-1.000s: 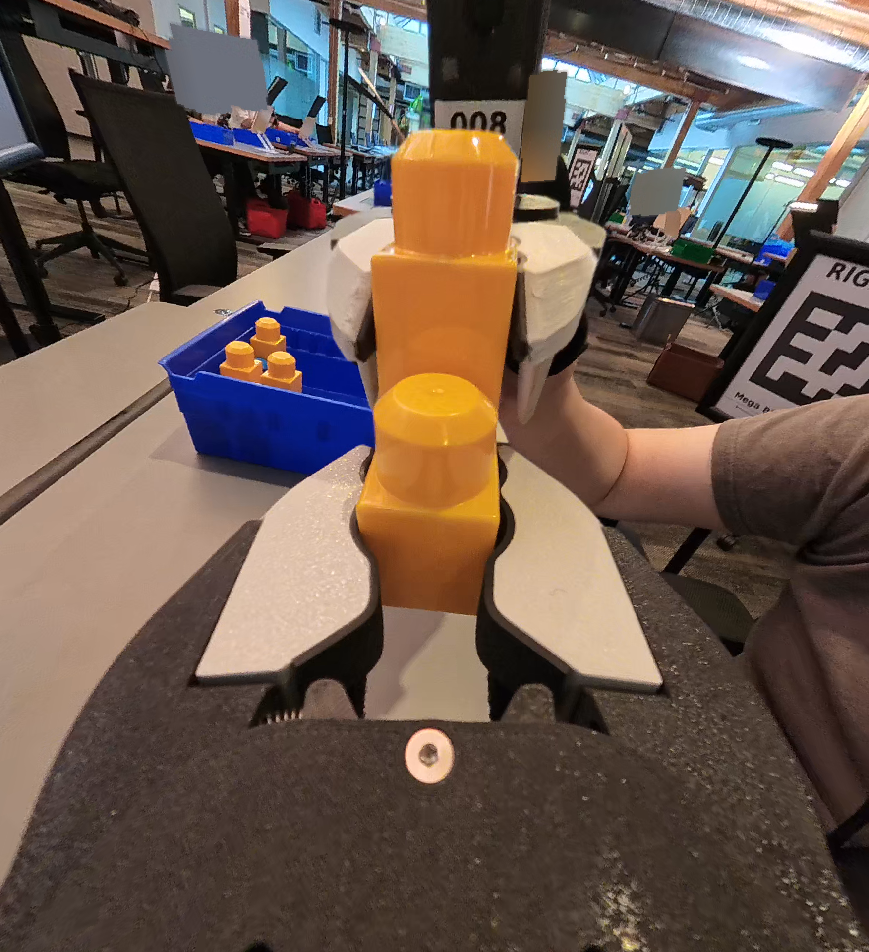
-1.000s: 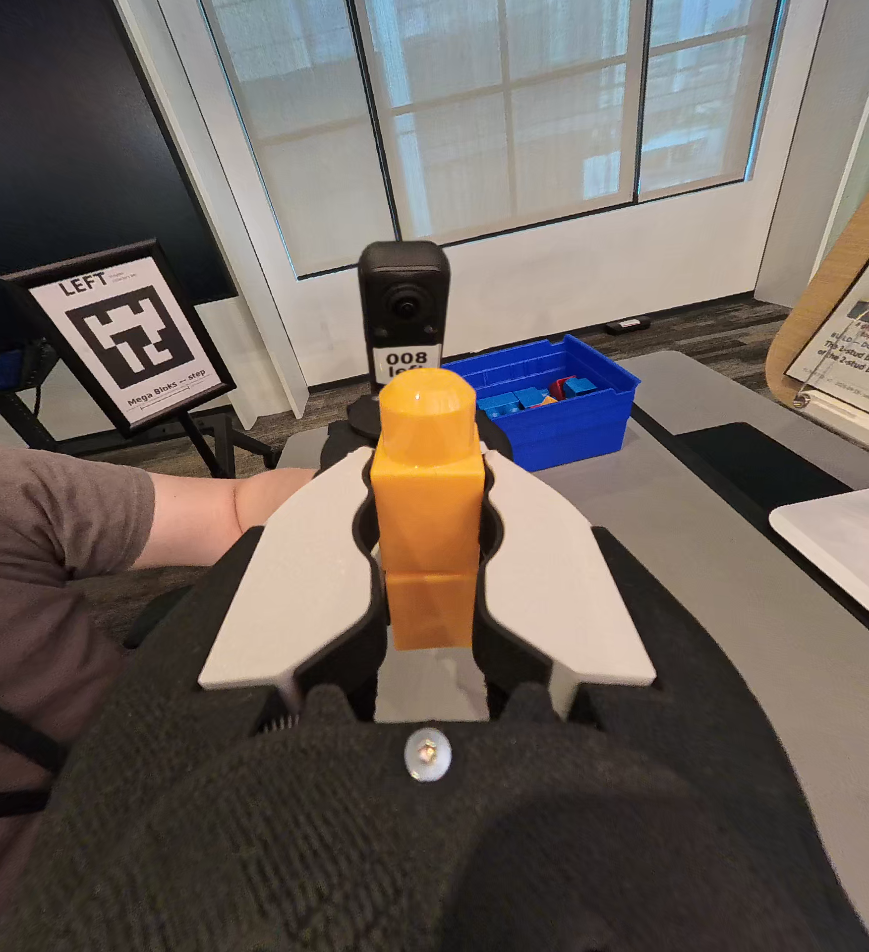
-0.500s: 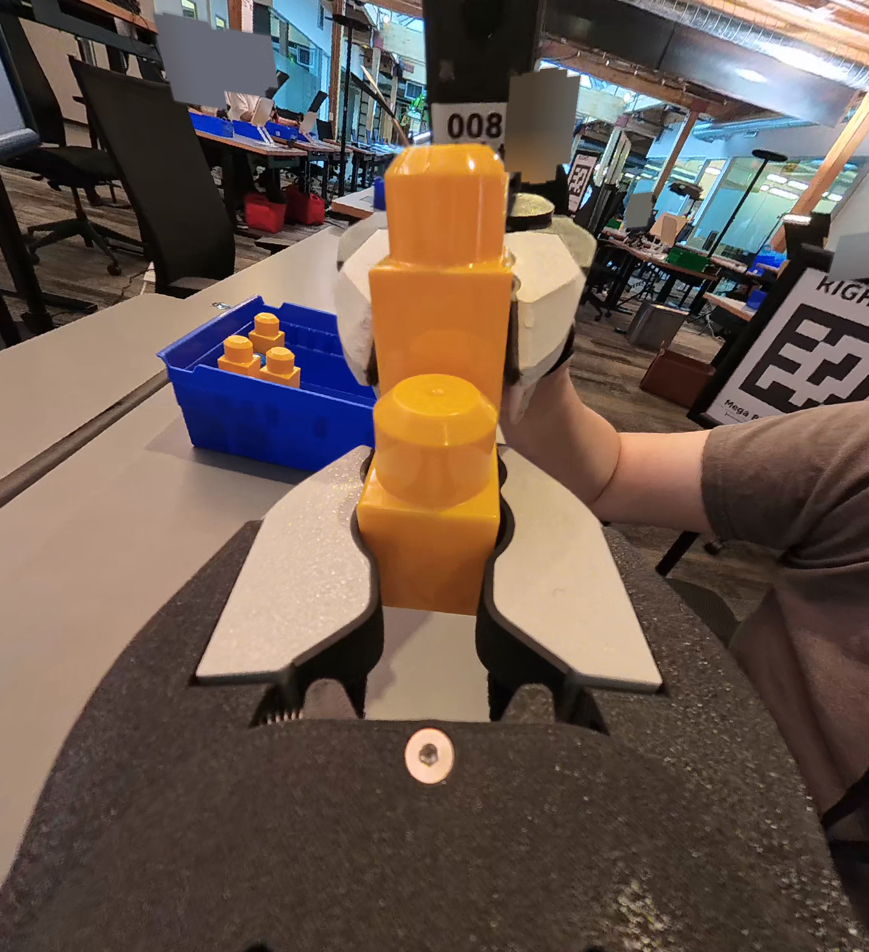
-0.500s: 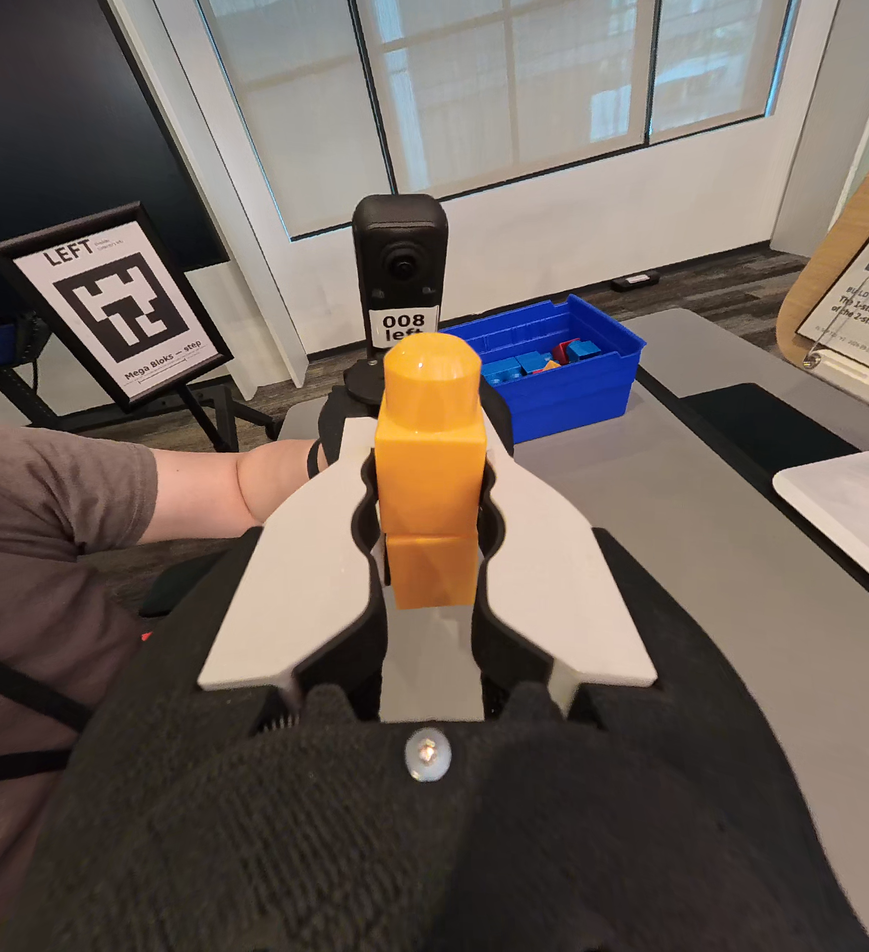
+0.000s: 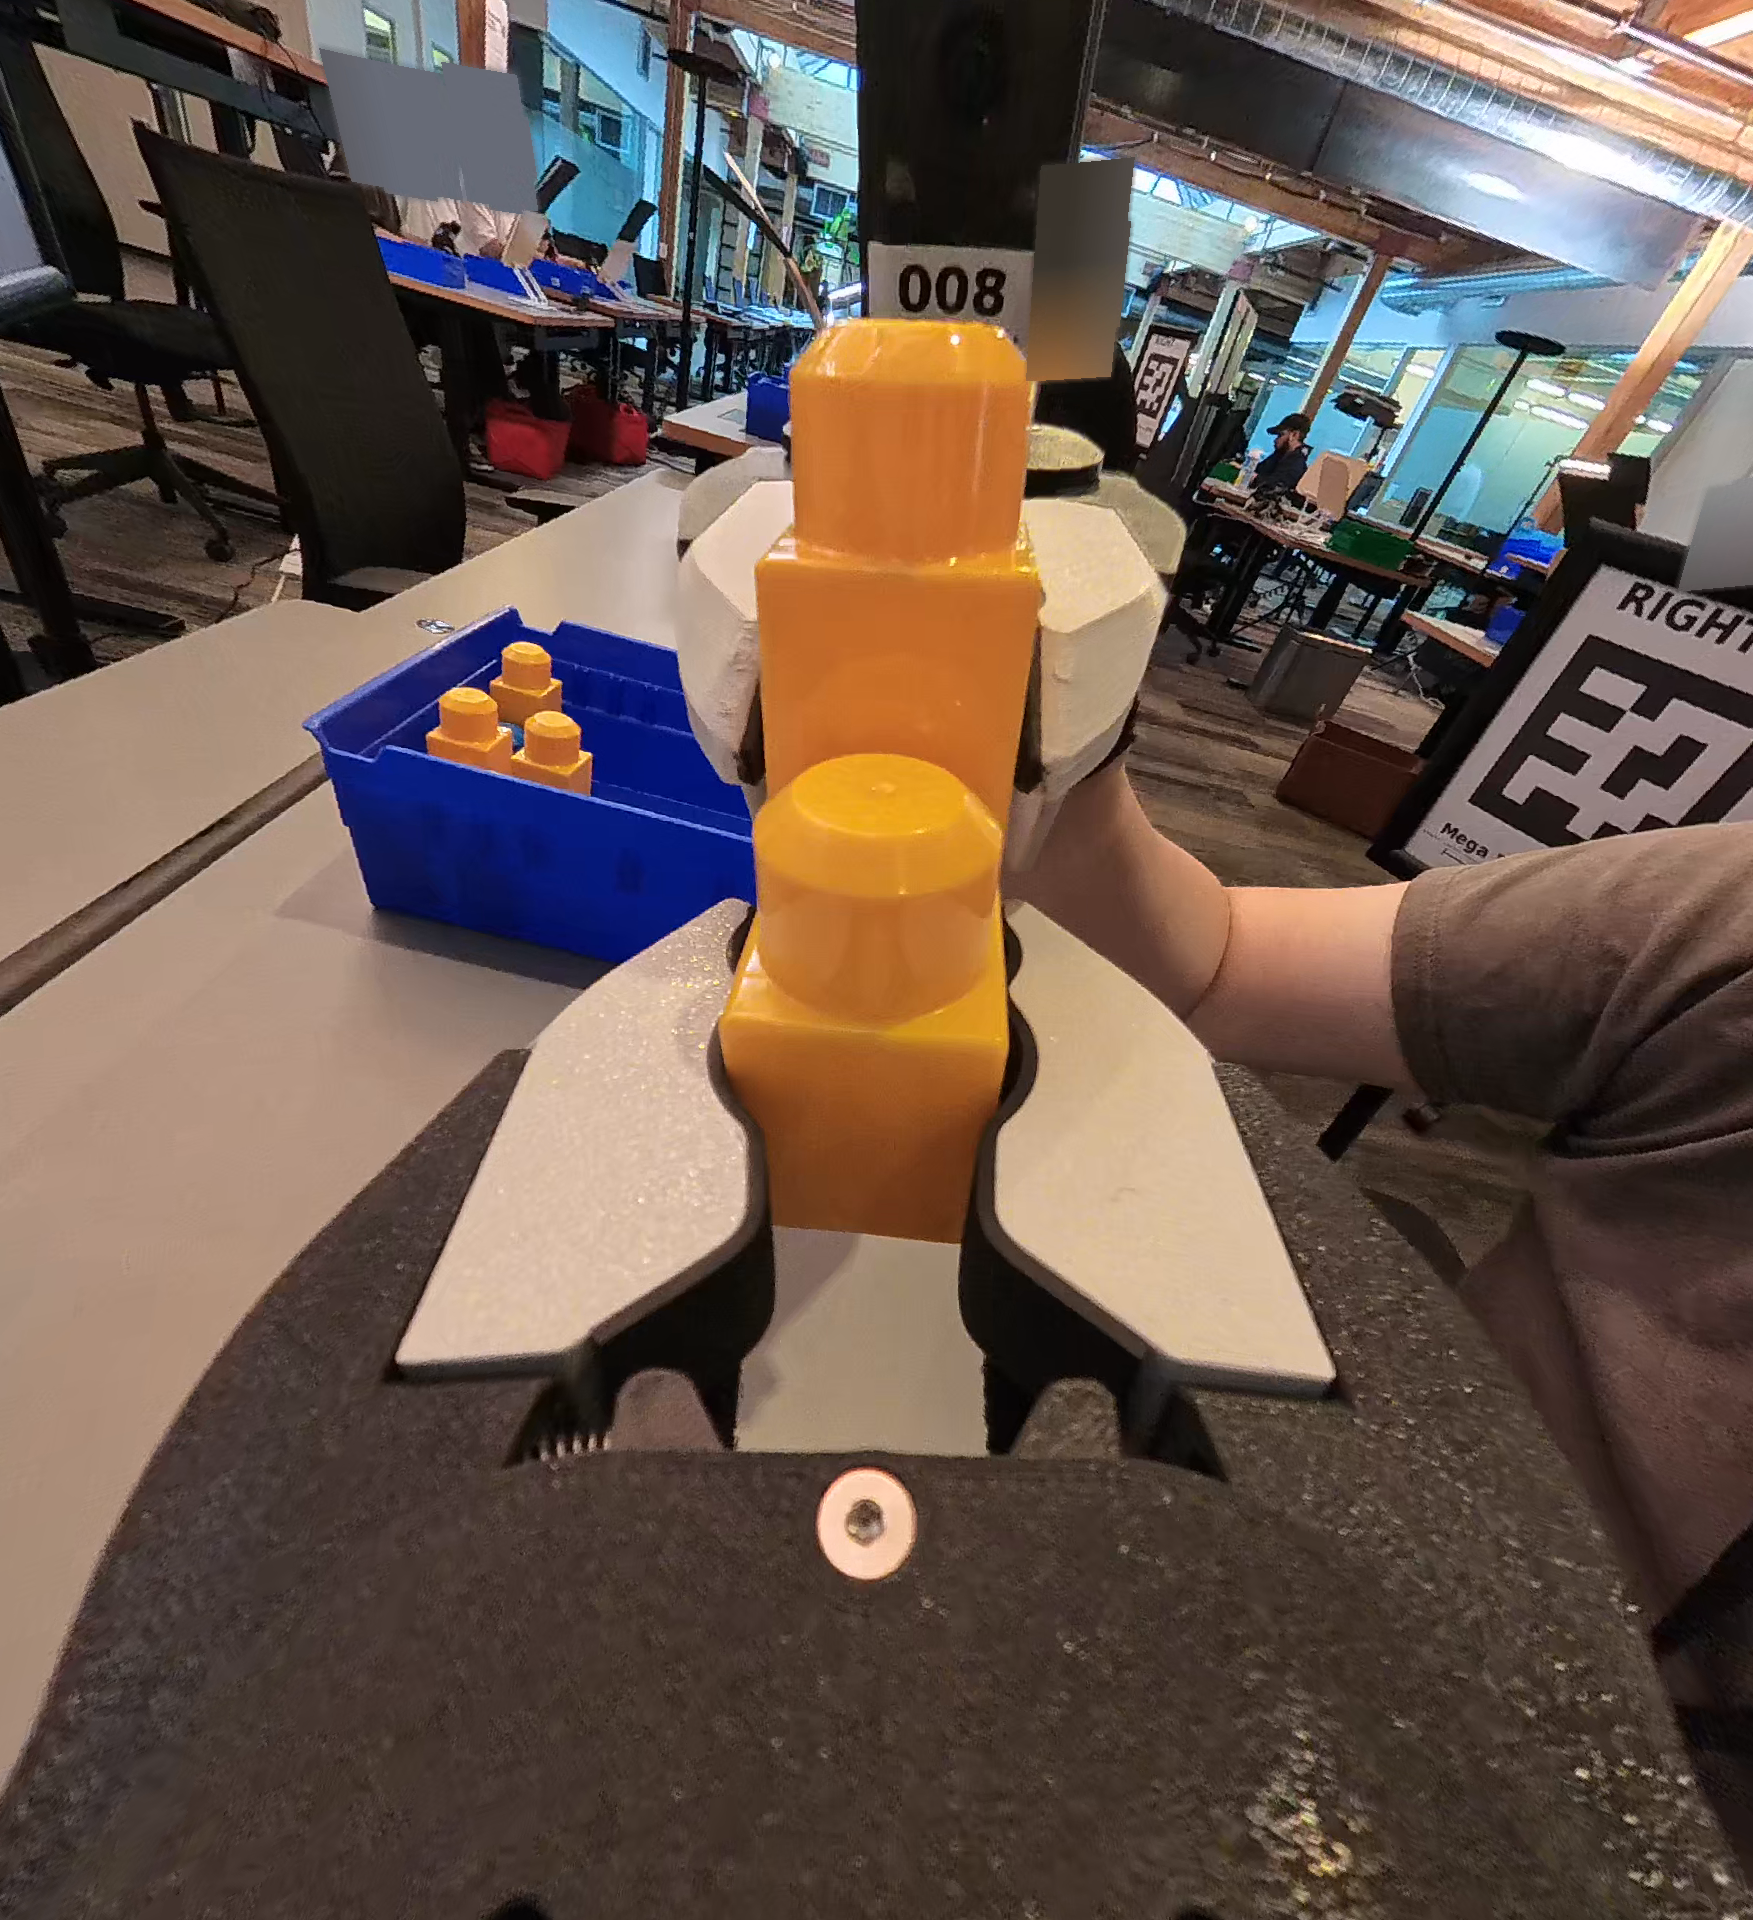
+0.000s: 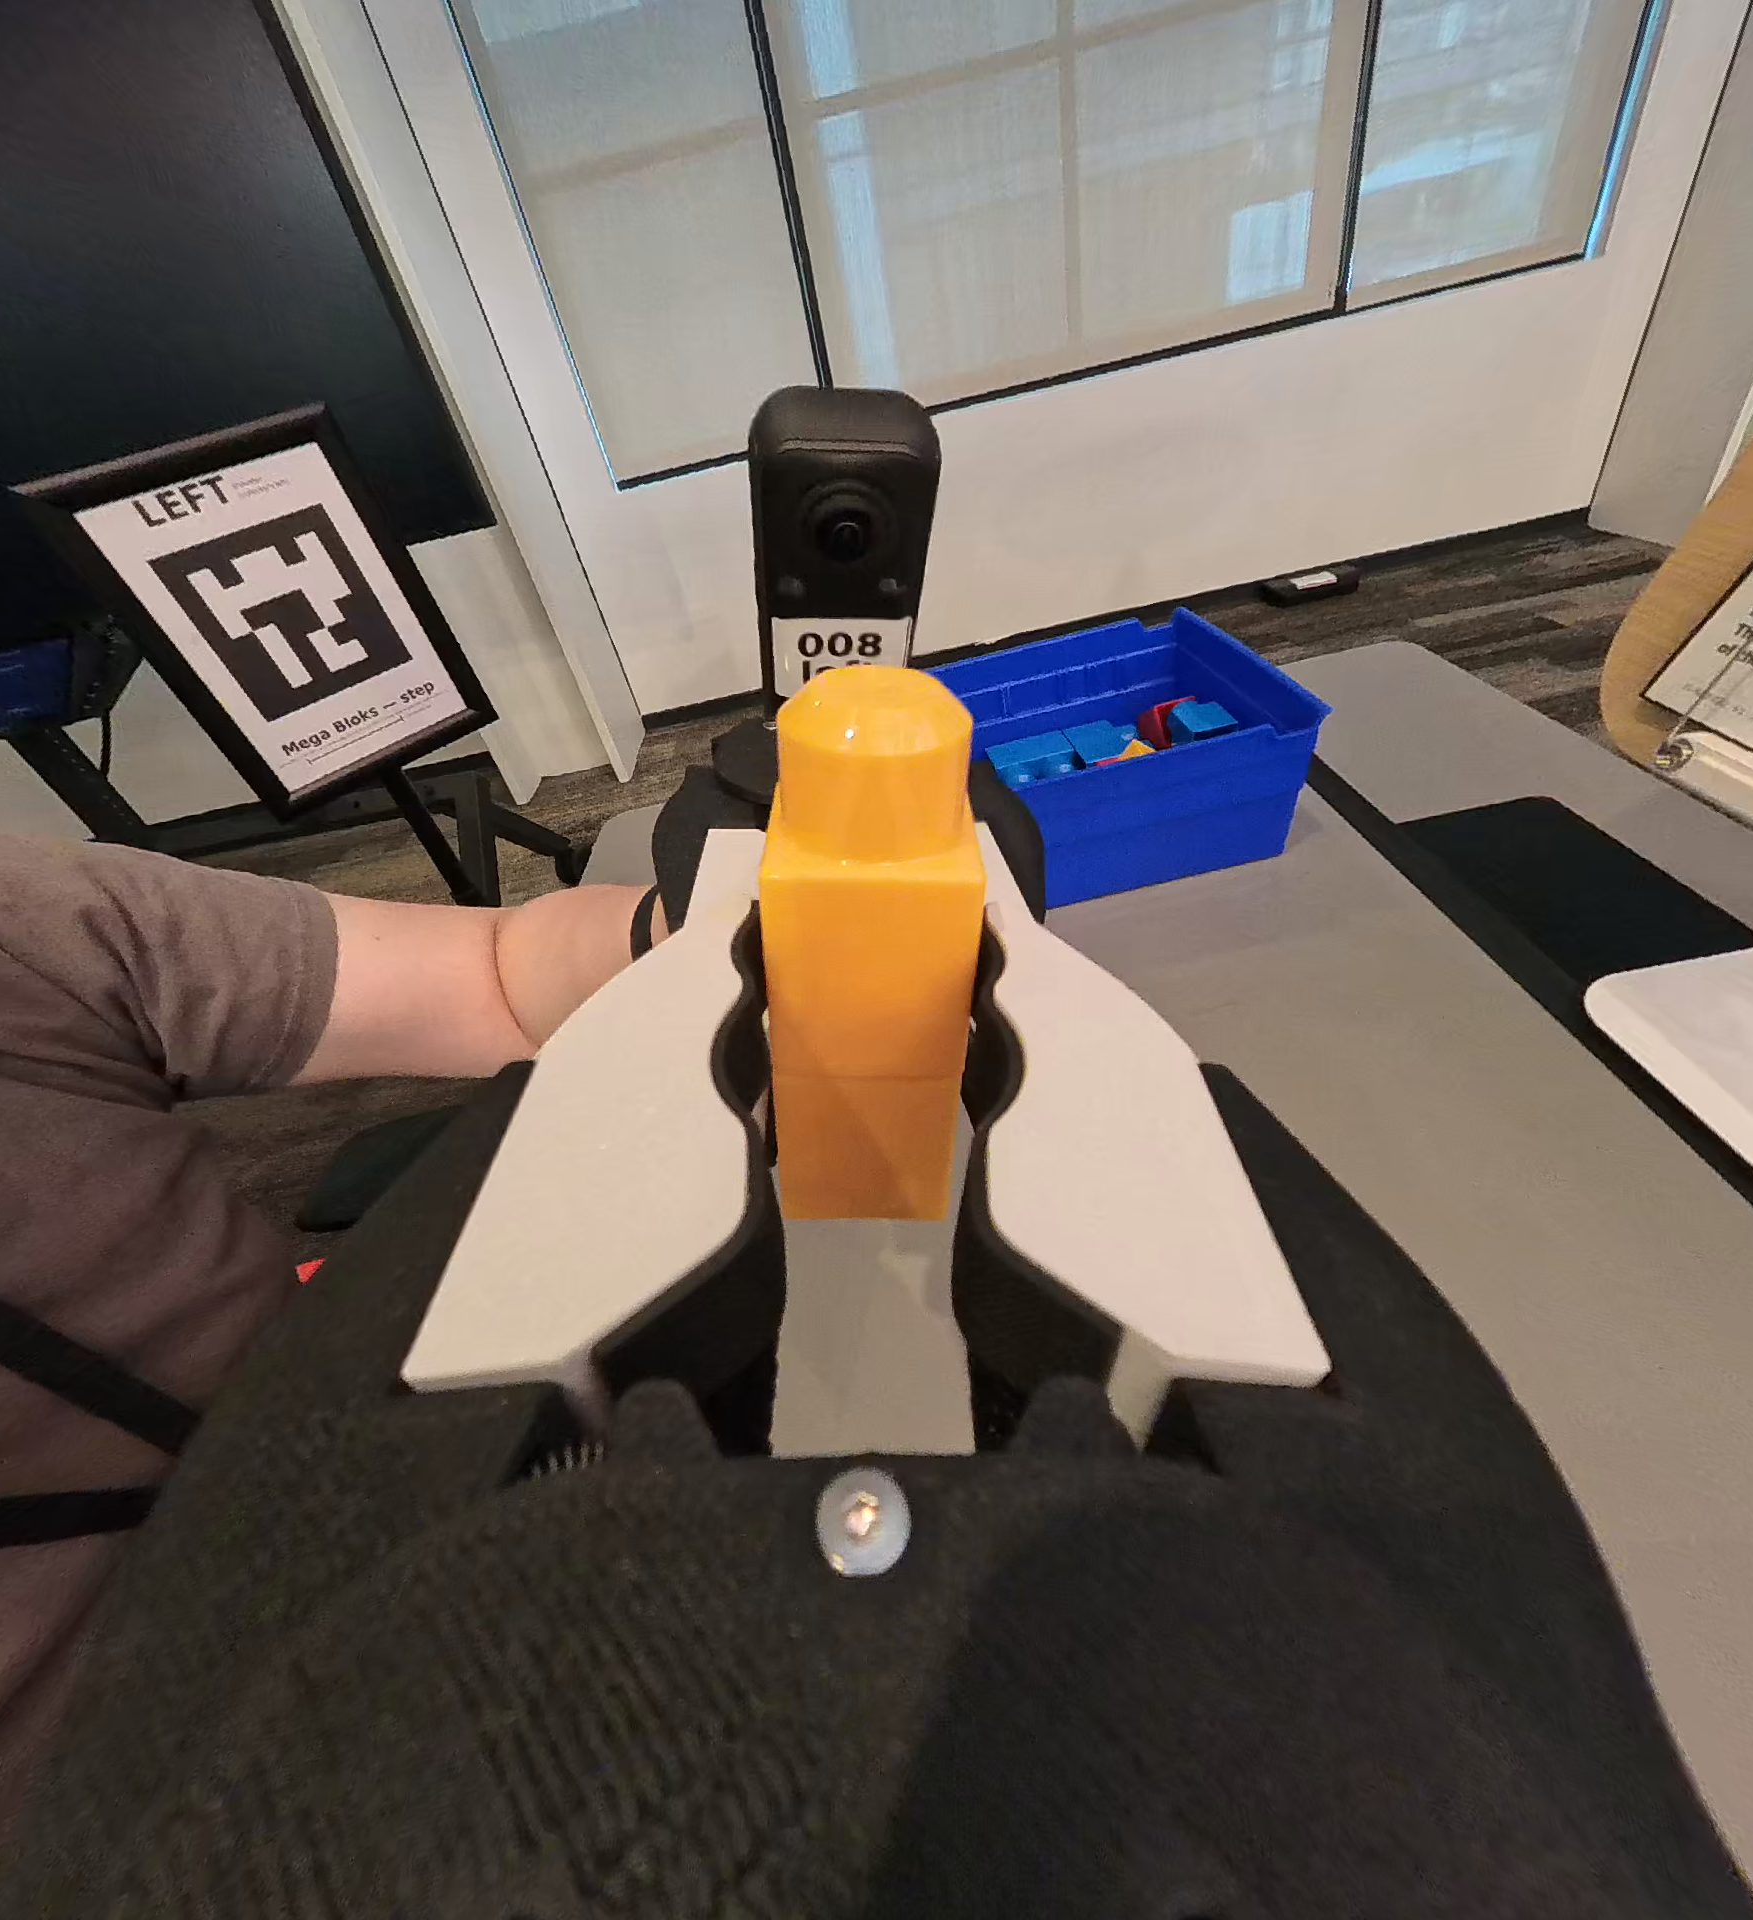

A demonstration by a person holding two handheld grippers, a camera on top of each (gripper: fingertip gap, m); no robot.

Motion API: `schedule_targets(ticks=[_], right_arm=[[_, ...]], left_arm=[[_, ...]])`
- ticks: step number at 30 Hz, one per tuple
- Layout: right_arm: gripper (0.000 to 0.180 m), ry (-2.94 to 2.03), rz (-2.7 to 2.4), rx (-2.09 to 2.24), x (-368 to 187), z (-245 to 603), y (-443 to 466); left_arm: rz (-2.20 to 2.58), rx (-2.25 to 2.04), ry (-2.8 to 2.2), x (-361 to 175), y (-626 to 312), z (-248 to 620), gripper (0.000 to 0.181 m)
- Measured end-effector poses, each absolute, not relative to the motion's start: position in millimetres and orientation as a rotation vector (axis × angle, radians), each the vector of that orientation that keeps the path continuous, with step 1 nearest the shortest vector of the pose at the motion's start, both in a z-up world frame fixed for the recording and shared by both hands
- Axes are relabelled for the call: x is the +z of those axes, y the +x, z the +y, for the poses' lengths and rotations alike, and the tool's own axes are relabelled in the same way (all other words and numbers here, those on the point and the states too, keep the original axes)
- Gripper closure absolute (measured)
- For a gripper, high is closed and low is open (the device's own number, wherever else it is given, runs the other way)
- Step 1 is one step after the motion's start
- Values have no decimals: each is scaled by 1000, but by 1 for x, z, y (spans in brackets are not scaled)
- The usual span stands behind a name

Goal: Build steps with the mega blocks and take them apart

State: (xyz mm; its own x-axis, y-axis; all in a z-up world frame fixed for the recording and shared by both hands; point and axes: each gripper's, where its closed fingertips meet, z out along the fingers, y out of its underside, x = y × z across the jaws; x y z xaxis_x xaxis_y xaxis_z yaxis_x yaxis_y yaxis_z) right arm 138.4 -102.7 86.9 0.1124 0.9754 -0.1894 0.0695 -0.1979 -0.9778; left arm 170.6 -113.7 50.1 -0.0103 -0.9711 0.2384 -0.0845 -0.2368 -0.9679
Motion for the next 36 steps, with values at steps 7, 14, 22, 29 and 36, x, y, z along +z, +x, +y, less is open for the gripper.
schedule_targets(ticks=[7, 14, 22, 29, 36], right_arm=[[142, -1474, -1116, 1241, 84, -103, 139], [138, -1417, -1134, 1218, 101, -108, 155], [130, -1543, -1070, 1185, 99, -96, 172], [127, -1664, -1197, 1036, 73, -100, 169], [144, -1675, -1347, 1029, 62, -116, 163]], left_arm=[[1179, -1374, -1443, 51, 168, -114, 140], [1213, -1324, -1458, 54, 164, -115, 140], [1225, -1394, -1546, 42, 164, -114, 140], [1324, -1288, -1535, 30, 170, -119, 140], [1394, -1253, -1505, 26, 171, -126, 139]])
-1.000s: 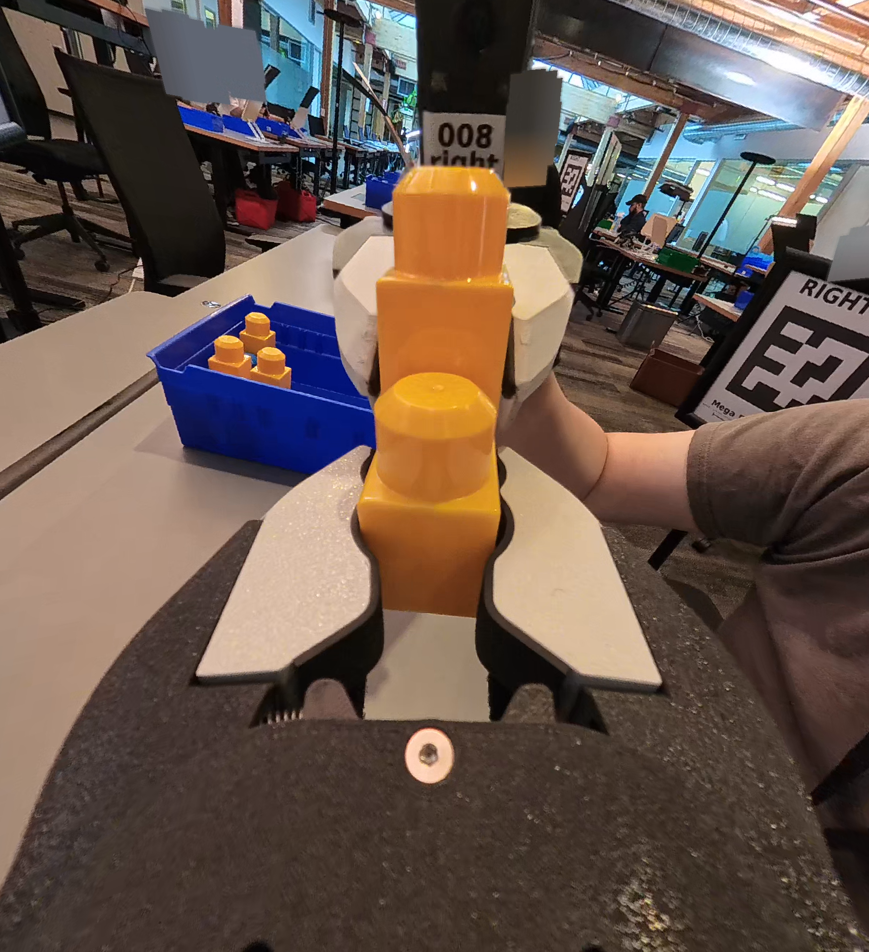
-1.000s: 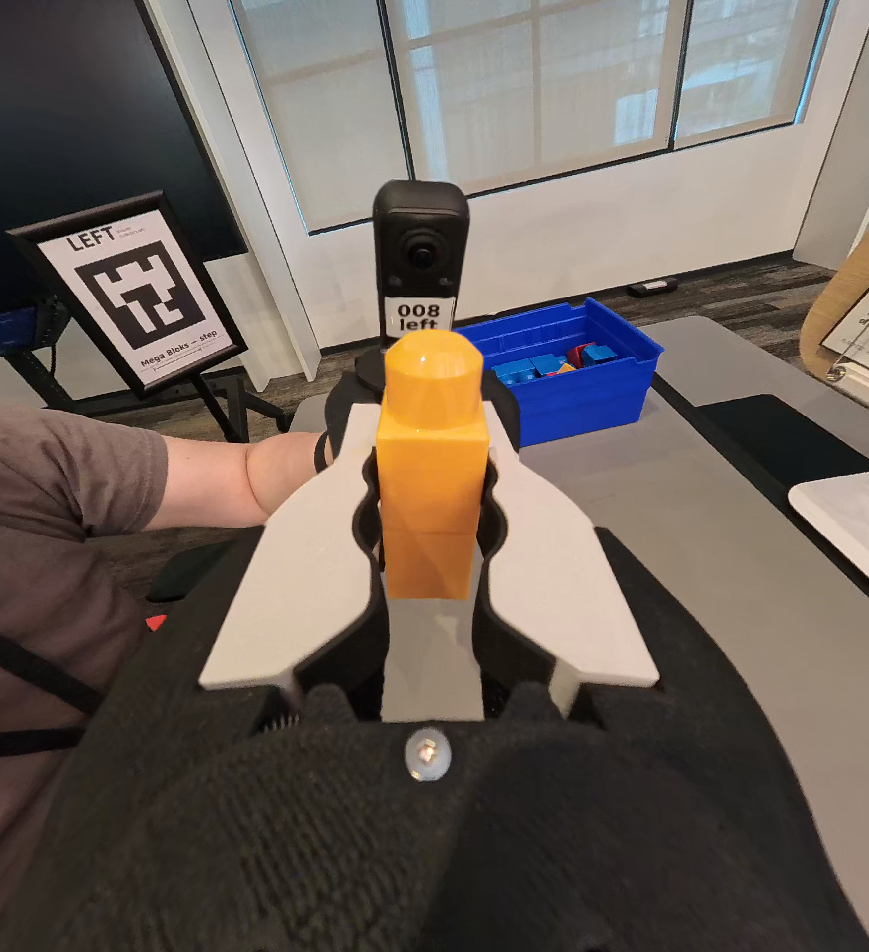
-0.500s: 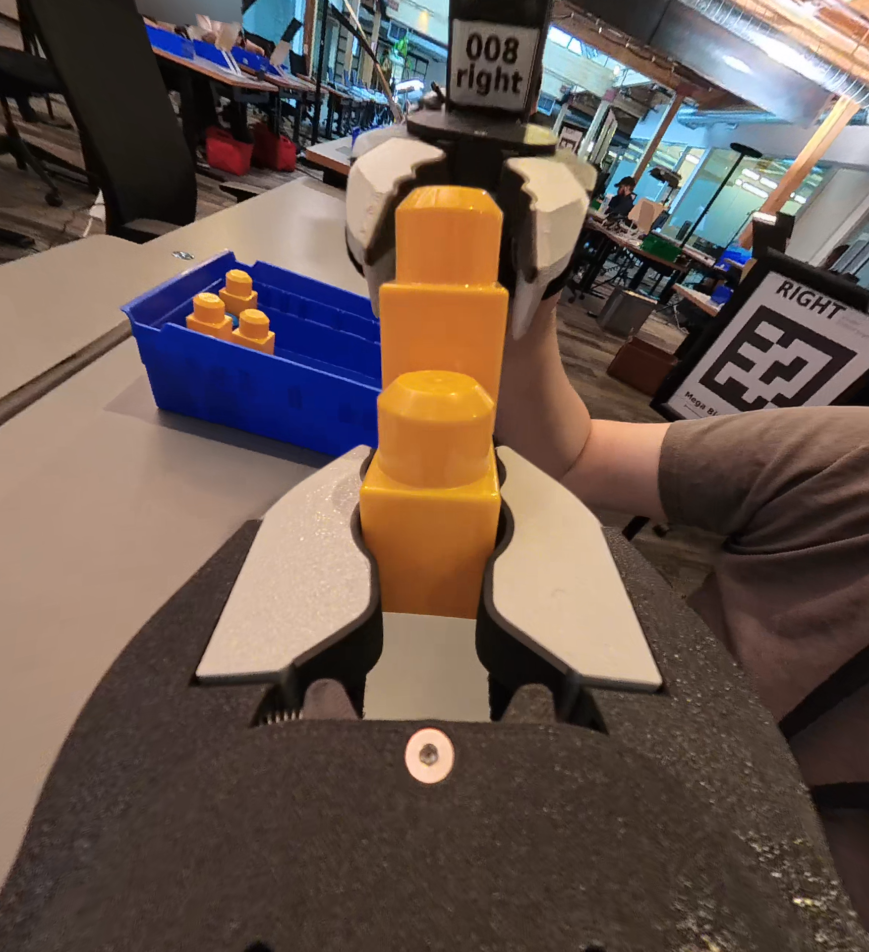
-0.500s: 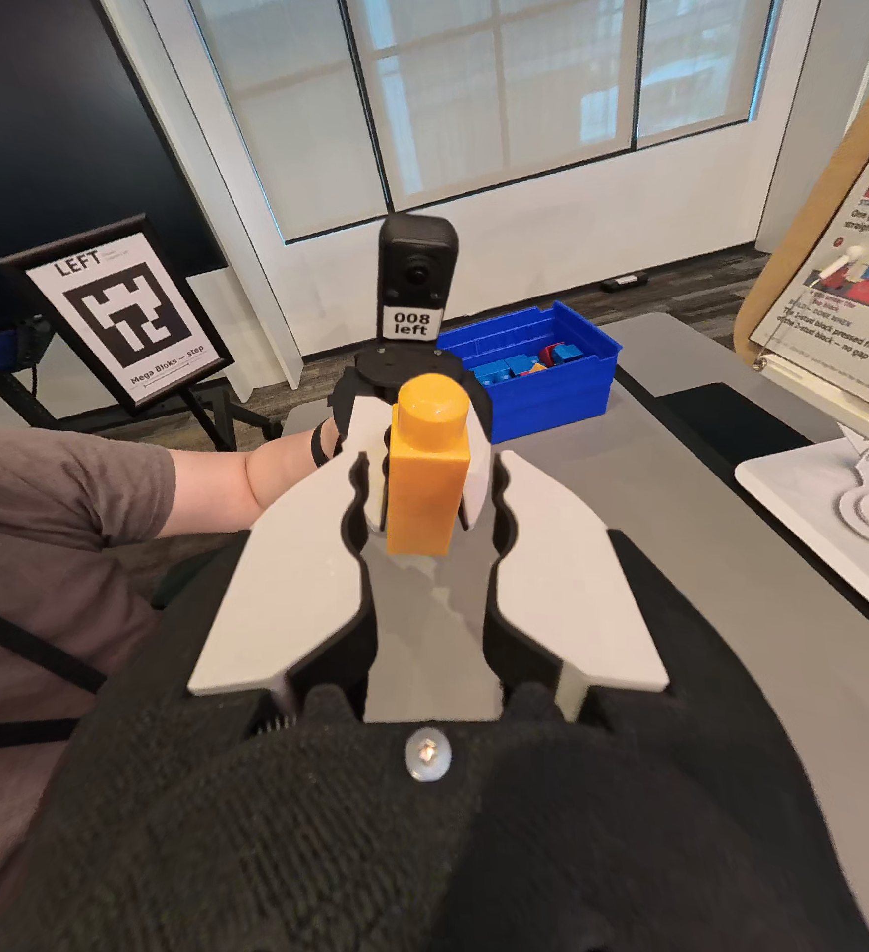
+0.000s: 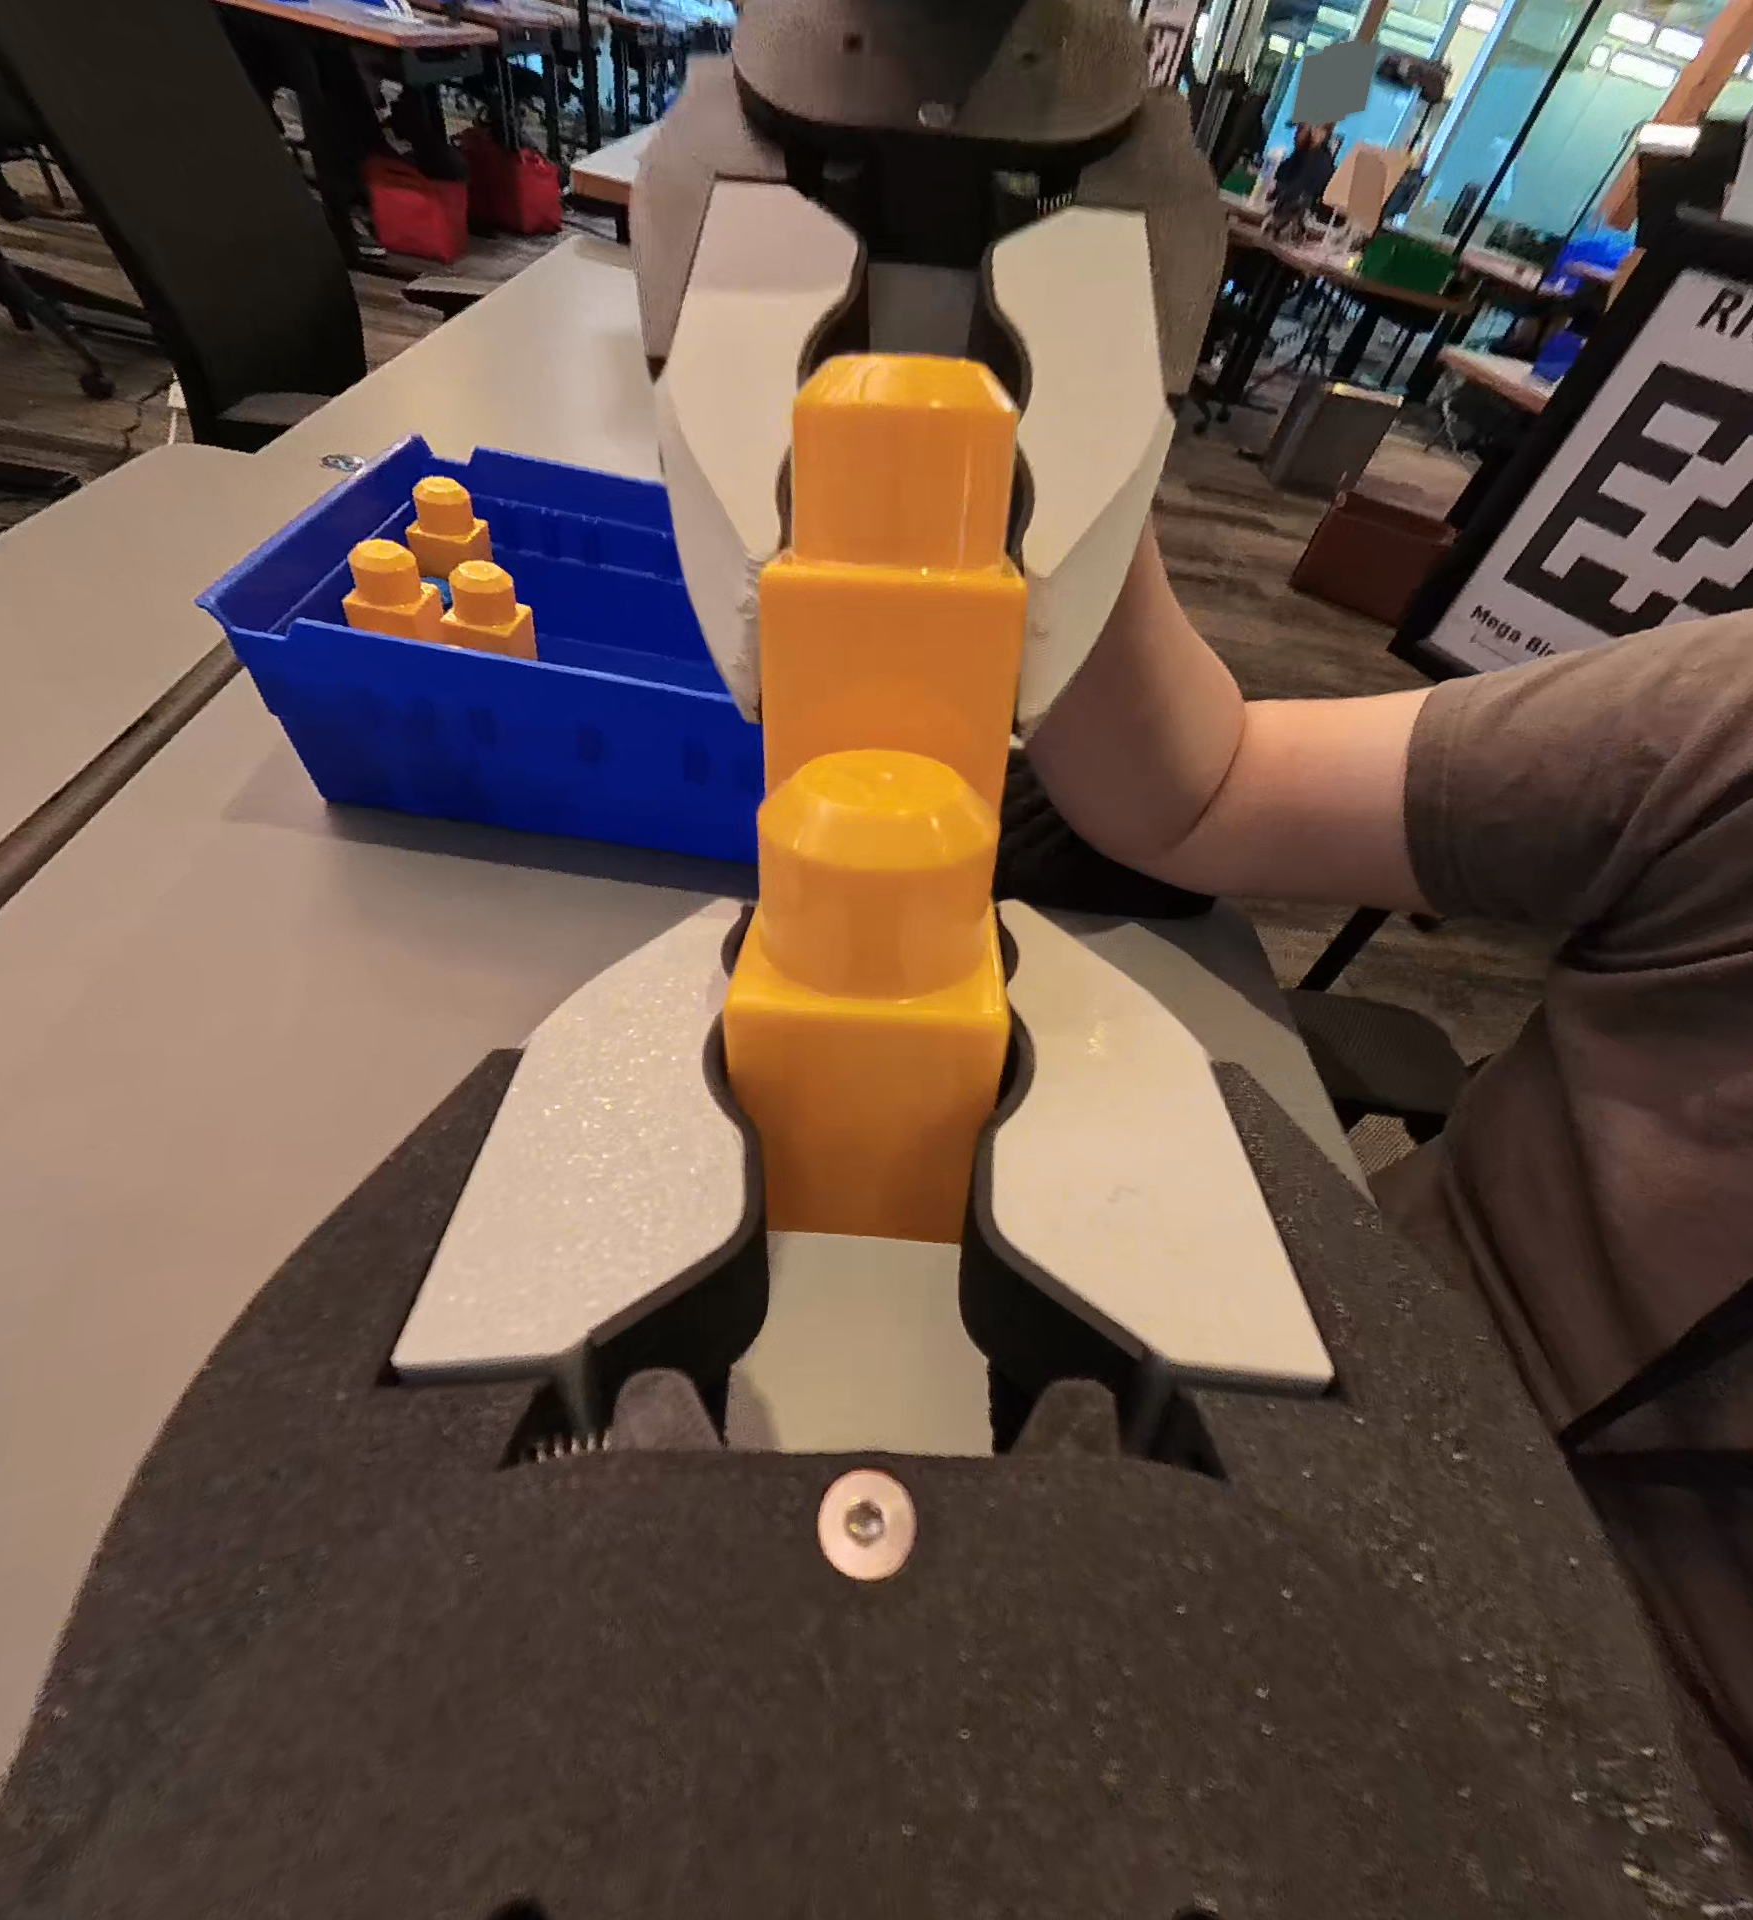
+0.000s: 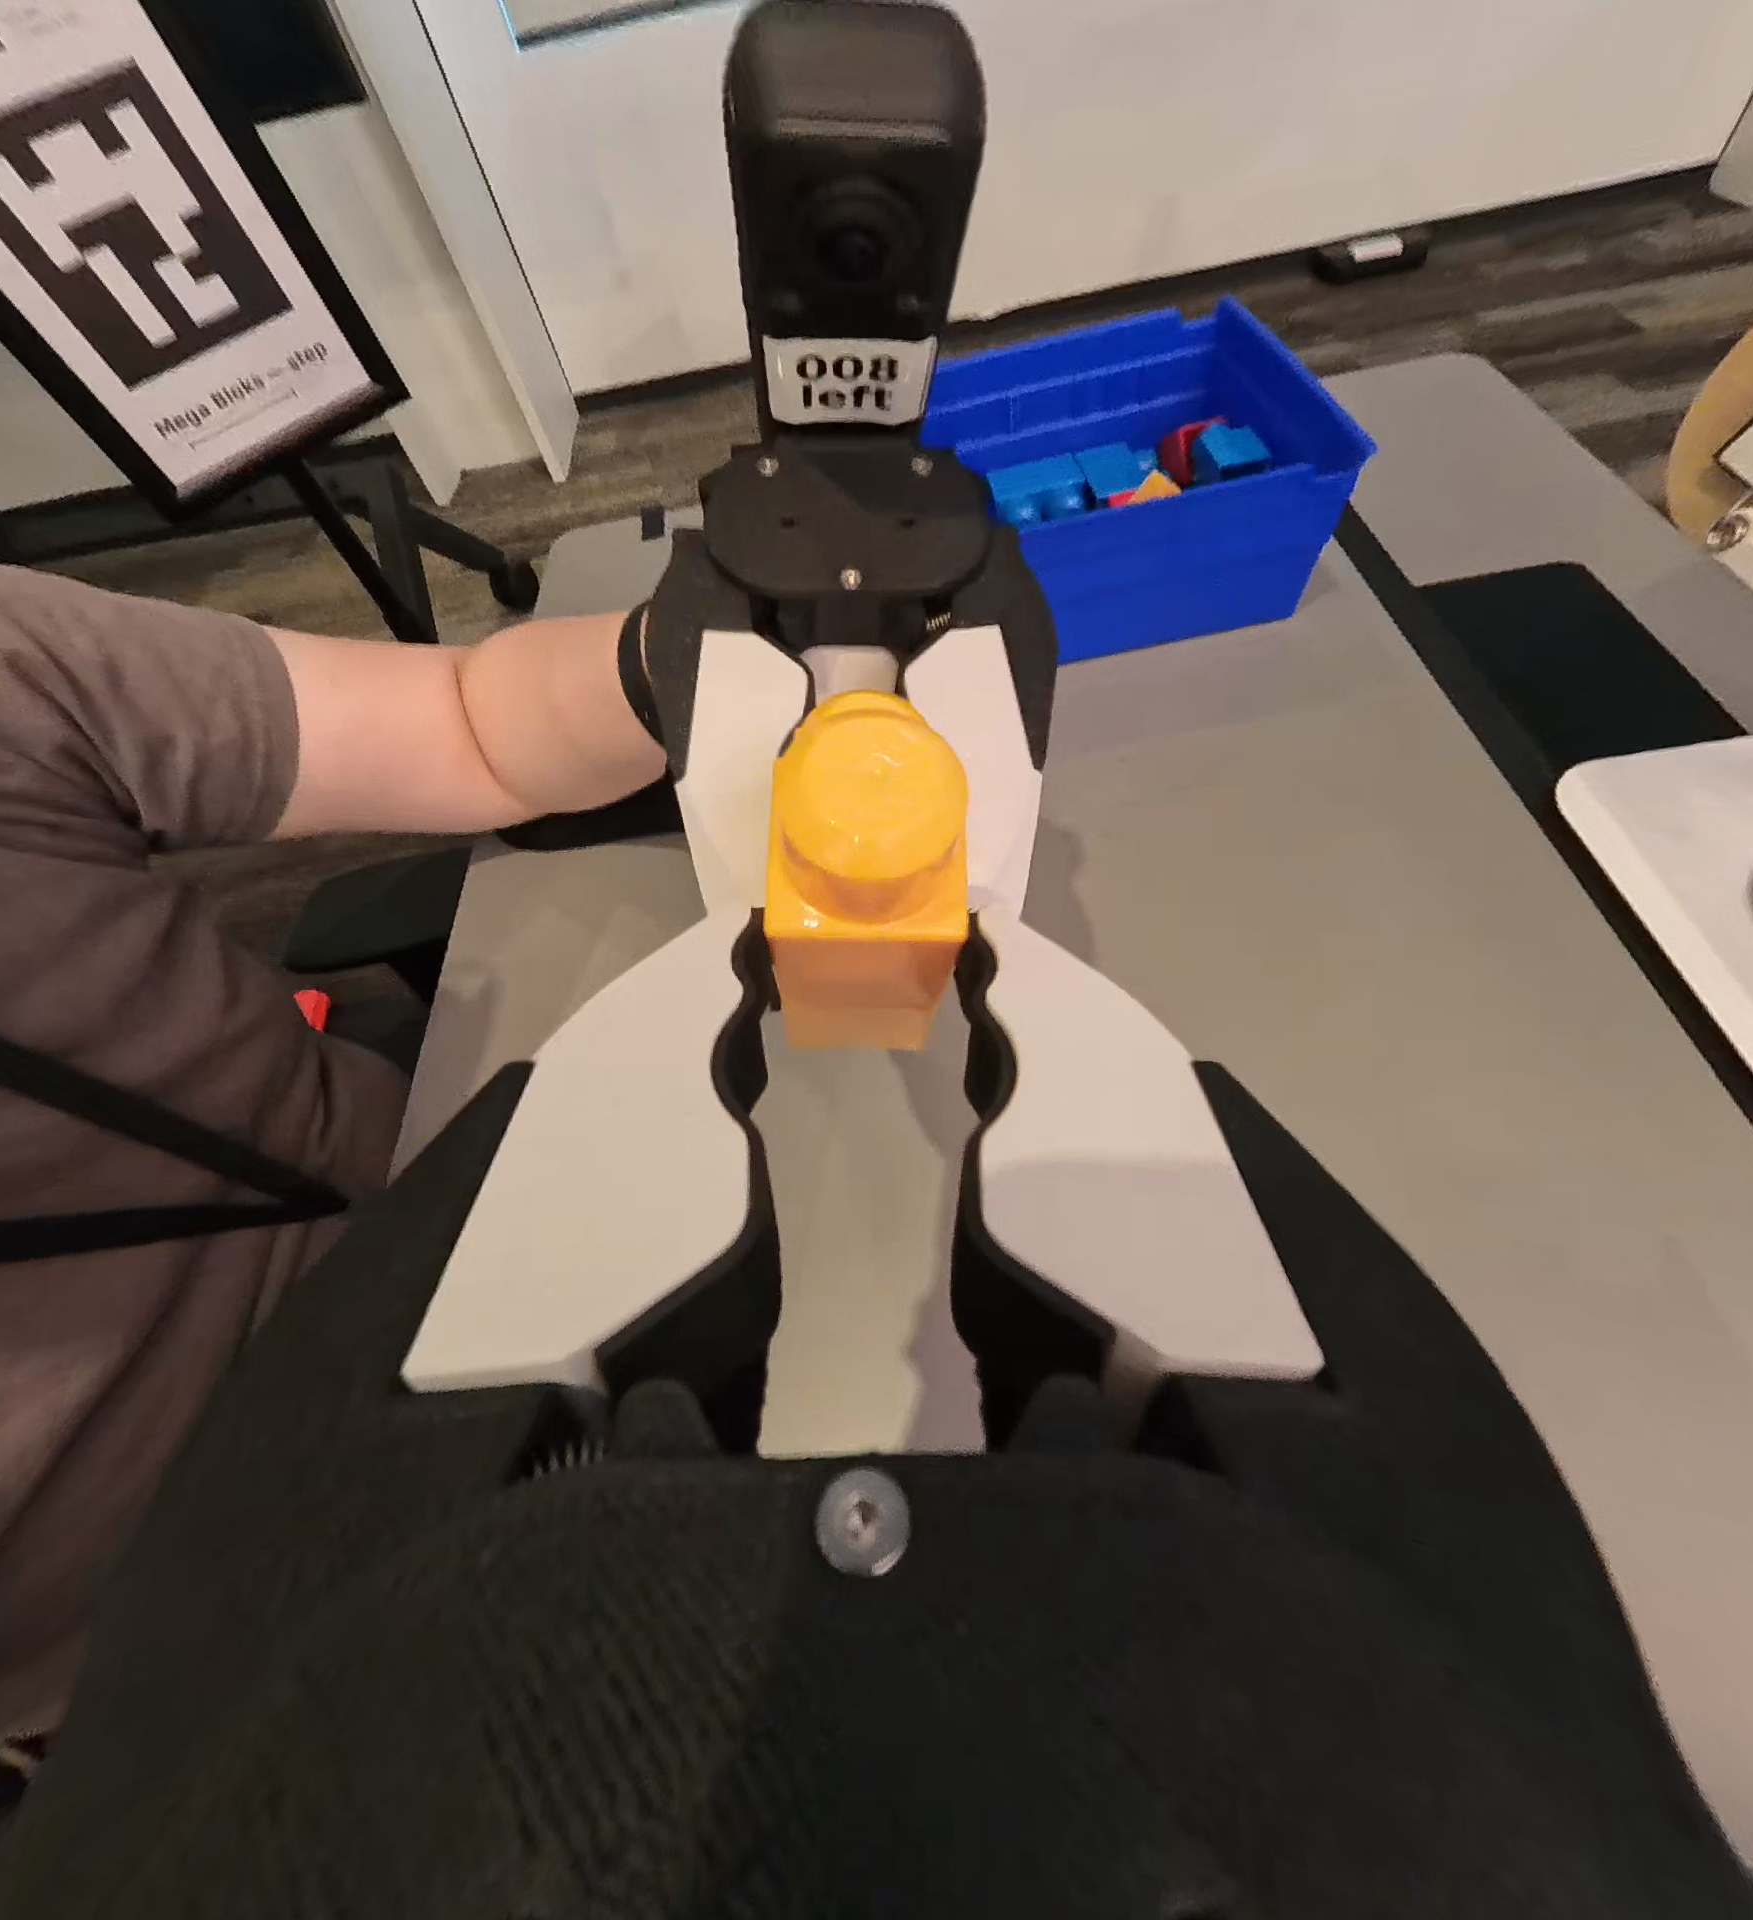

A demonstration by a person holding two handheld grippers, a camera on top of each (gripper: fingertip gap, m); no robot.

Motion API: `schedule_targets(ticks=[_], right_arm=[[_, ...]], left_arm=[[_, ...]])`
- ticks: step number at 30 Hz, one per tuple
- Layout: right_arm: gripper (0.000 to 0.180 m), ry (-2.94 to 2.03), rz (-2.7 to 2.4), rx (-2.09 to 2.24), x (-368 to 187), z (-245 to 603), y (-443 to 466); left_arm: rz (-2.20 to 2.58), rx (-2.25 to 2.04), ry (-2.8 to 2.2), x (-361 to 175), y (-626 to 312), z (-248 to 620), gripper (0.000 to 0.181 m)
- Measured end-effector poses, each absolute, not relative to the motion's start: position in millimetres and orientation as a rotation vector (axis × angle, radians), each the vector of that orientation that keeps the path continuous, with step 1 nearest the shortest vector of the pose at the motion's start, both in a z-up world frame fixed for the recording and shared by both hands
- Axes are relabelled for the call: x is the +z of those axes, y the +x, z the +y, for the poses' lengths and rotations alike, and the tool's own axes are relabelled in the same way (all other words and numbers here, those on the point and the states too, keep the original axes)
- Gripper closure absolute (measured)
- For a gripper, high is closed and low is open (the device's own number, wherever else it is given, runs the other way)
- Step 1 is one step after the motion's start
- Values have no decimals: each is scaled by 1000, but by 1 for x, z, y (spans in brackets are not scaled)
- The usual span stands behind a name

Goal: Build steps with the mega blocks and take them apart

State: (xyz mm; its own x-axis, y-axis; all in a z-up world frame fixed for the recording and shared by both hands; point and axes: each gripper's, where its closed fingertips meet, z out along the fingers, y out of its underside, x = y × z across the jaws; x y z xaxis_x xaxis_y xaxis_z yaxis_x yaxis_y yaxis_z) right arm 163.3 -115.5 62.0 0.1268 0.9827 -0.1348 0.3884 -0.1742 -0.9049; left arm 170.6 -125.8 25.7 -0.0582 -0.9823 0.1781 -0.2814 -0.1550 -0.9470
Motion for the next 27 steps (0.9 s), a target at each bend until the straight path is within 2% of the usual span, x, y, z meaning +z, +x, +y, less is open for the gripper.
schedule_targets(ticks=[1, 3, 4, 7, 10, 15, 21, 27], right_arm=[[144, -1682, -1362, 1003, 60, -116, 164], [144, -1687, -1365, 915, 61, -111, 171], [144, -1690, -1369, 868, 63, -109, 179], [144, -1684, -1305, 704, 84, -100, 233], [144, -1731, -1131, 472, 95, -83, 324], [144, -2036, -1024, 205, 26, -54, 433], [144, -2368, -1039, 67, -46, -37, 471], [143, -2468, -1128, 45, -86, -30, 479]], left_arm=[[1407, -1227, -1512, 23, 171, -125, 134], [1411, -1166, -1540, 17, 172, -121, 111], [1414, -1135, -1556, 14, 171, -118, 107], [1436, -1130, -1568, 11, 167, -118, 110], [1448, -1140, -1575, 12, 163, -118, 115], [1451, -1146, -1552, 19, 160, -120, 119], [1449, -1140, -1532, 24, 156, -122, 121], [1464, -1135, -1531, 22, 156, -123, 124]])
